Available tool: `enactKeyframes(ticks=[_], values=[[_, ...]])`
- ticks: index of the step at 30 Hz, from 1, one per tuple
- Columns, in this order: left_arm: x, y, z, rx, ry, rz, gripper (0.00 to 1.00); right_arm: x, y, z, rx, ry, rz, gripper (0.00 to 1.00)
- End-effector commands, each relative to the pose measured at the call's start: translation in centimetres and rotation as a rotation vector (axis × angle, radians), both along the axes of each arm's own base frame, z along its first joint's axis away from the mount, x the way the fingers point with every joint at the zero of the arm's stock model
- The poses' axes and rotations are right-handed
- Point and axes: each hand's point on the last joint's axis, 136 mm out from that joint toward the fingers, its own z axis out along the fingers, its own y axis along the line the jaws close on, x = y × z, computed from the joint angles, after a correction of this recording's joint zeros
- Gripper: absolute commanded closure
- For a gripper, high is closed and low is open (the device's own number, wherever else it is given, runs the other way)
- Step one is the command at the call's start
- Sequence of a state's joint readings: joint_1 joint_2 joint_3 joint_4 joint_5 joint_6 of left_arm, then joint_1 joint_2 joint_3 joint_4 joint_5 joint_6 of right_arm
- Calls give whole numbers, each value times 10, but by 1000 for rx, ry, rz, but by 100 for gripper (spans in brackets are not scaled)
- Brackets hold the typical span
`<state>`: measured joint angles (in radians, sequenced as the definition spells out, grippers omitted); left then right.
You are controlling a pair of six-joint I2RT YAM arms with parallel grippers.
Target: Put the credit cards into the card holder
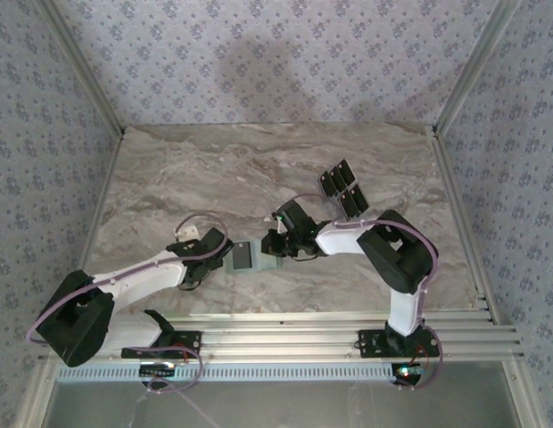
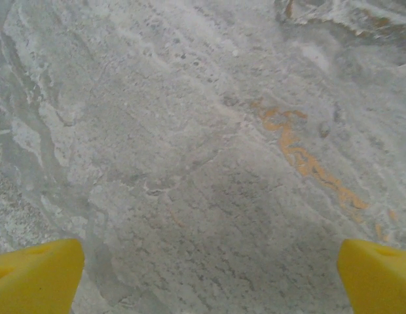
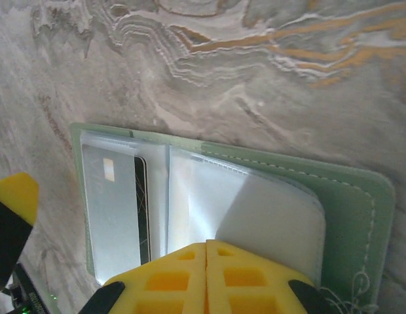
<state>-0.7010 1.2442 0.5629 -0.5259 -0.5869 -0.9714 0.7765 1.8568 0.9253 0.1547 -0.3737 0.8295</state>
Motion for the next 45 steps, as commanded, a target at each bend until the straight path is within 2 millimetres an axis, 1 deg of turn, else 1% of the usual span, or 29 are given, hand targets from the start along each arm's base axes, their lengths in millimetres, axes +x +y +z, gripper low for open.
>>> enactKeyframes(ticks=[1,4,7,10,15,17,19,25,28,31,34,37,39,45], values=[[12,-14,12,-40,-25,-43,1,0,-6,8,-22,-14,6,90],[15,-20,13,-62,-26,-66,1,2,4,28,7,-53,54,90],[17,-23,14,-68,-31,-75,0,3,12,39,6,-73,94,90],[18,-25,14,-76,-32,-79,1,2,18,40,5,-74,113,90],[18,-27,12,-80,-26,-85,1,1,23,34,7,-56,113,91],[18,-28,11,-84,-21,-93,1,1,22,33,1,-59,110,91],[18,-31,10,-87,-16,-105,1,1,18,34,-15,-68,107,89],[18,-36,7,-96,-5,-136,1,-4,-1,35,-119,-102,130,75],[18,-37,6,-107,-6,-145,1,-6,-9,38,-161,-127,154,70],[17,-39,6,-114,-7,-150,1,-7,-12,42,-195,-150,177,64],[17,-40,6,-118,-5,-155,1,-5,-12,47,-238,-187,215,60],[16,-41,6,-124,-2,-159,1,-3,-12,46,-297,-209,256,58],[16,-42,5,-127,-1,-160,1,2,-7,50,-320,-230,275,58],[16,-43,5,-129,-3,-162,1,6,-3,38,-372,-224,303,58]])
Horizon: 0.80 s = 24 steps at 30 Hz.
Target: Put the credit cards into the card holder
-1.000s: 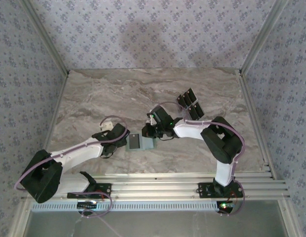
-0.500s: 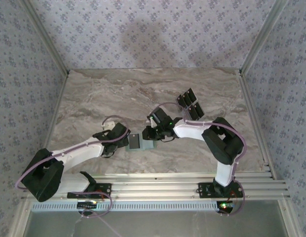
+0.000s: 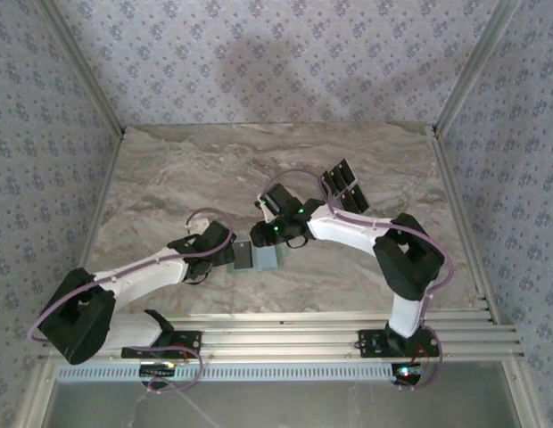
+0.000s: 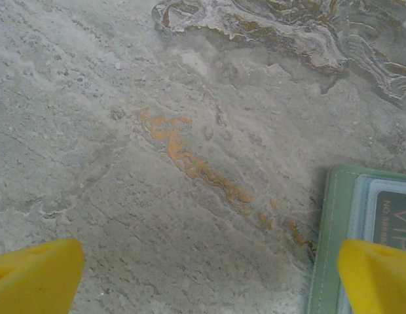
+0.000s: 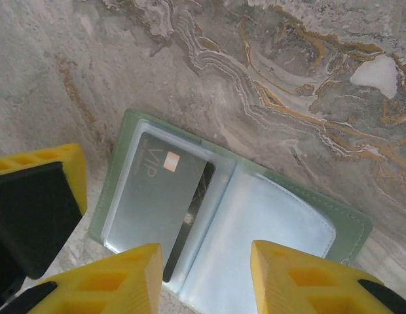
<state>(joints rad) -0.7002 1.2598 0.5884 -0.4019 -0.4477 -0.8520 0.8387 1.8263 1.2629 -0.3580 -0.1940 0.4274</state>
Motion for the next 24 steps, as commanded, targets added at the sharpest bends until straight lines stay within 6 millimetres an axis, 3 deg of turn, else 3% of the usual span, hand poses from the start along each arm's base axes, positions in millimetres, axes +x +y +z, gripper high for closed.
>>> enactKeyframes(ticks=[1,16,24], values=[[1,-3,2,-8,-6,-17,0,-2,-11,-20,-106,15,23,58],[2,-7,1,-9,-2,-31,1,-4,-20,-49,-164,63,20,57],[4,-16,6,-16,-11,-69,1,-15,-9,-59,-53,191,-5,57]])
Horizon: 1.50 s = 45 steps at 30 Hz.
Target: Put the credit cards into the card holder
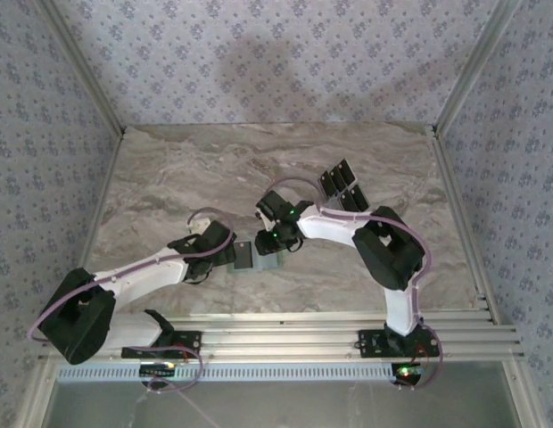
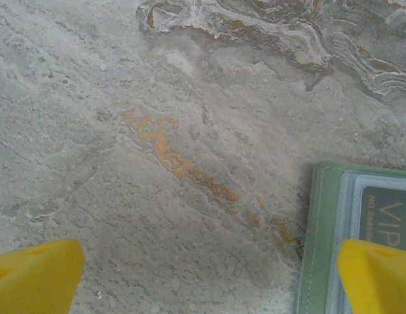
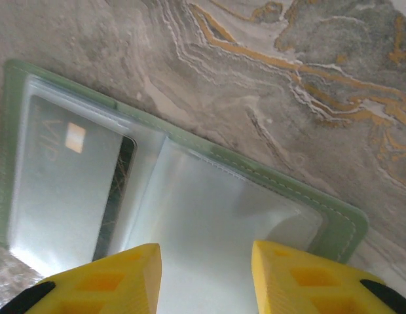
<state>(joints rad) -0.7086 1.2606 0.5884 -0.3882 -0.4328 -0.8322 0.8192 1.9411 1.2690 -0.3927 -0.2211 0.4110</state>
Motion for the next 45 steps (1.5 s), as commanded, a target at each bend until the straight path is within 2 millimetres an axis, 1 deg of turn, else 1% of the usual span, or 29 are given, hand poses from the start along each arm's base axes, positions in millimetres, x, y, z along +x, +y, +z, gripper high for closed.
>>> enactKeyframes(ticks=[1,3,5,6,8,17,23,28,35,38,41,45], values=[[4,-14,8,-11,-18,-50,1,-11,4,-9,66,104,-31,57],[4,-20,11,-19,-29,-71,1,-11,7,-9,113,137,-58,57],[3,-27,13,-28,-39,-93,1,-6,12,-4,169,154,-84,57],[3,-30,14,-33,-45,-103,1,-12,7,-14,169,186,-100,57],[1,-37,14,-41,-51,-121,1,-11,7,-15,192,204,-116,57],[-8,-71,16,-101,-96,-234,1,-10,2,-23,189,224,-146,57],[-16,-82,14,-106,-109,-292,1,-11,0,-28,182,242,-173,57],[-20,-83,7,-79,-94,-302,1,-13,-1,-30,181,246,-175,57],[-15,-85,-2,-11,-71,-298,1,-12,-1,-30,184,246,-176,57],[-14,-80,-5,37,-60,-277,1,-12,0,-28,189,244,-174,57],[-14,-76,-8,76,-50,-261,1,-12,1,-25,197,243,-171,57],[-16,-71,-15,98,-33,-244,1,-10,1,-12,219,222,-168,57]])
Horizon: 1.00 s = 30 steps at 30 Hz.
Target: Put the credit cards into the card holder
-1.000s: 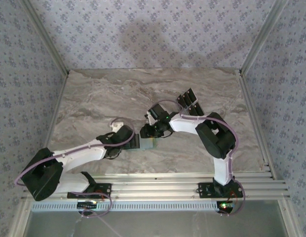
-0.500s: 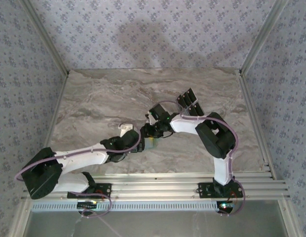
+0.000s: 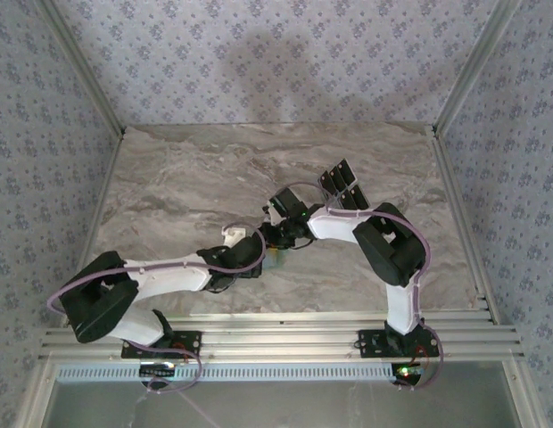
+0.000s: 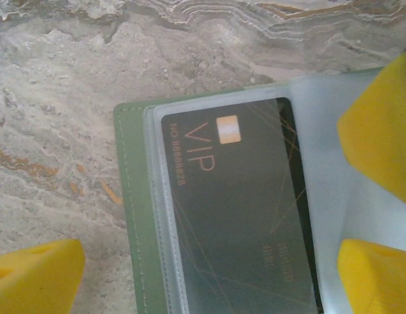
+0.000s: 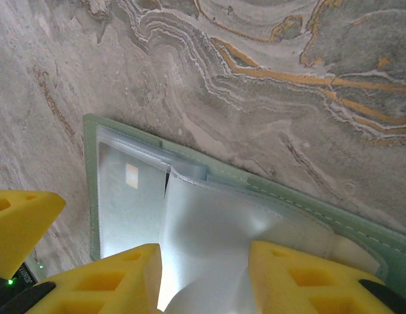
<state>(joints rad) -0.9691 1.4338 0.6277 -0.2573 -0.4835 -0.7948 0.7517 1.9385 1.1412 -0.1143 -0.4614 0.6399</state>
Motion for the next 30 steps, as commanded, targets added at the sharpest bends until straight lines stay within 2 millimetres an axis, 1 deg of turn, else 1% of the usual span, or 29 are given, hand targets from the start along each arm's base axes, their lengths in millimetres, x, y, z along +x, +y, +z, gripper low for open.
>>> enactKeyframes(ticks=[1,6,9,13,20,30], values=[[0,7,-1,45,-3,32,1,-12,-15,-8,-46,51,-16,57],[-2,10,-6,58,8,47,1,-8,-23,15,-29,-4,-47,57],[-2,11,-7,58,9,49,1,-8,-27,20,-33,-20,-60,57],[-3,12,-8,62,10,52,1,-11,-28,16,-36,-9,-66,57],[-4,13,-8,59,10,55,1,-17,-25,5,-49,10,-61,57],[-4,14,-7,57,4,57,1,-21,-12,-10,-40,51,-47,57]])
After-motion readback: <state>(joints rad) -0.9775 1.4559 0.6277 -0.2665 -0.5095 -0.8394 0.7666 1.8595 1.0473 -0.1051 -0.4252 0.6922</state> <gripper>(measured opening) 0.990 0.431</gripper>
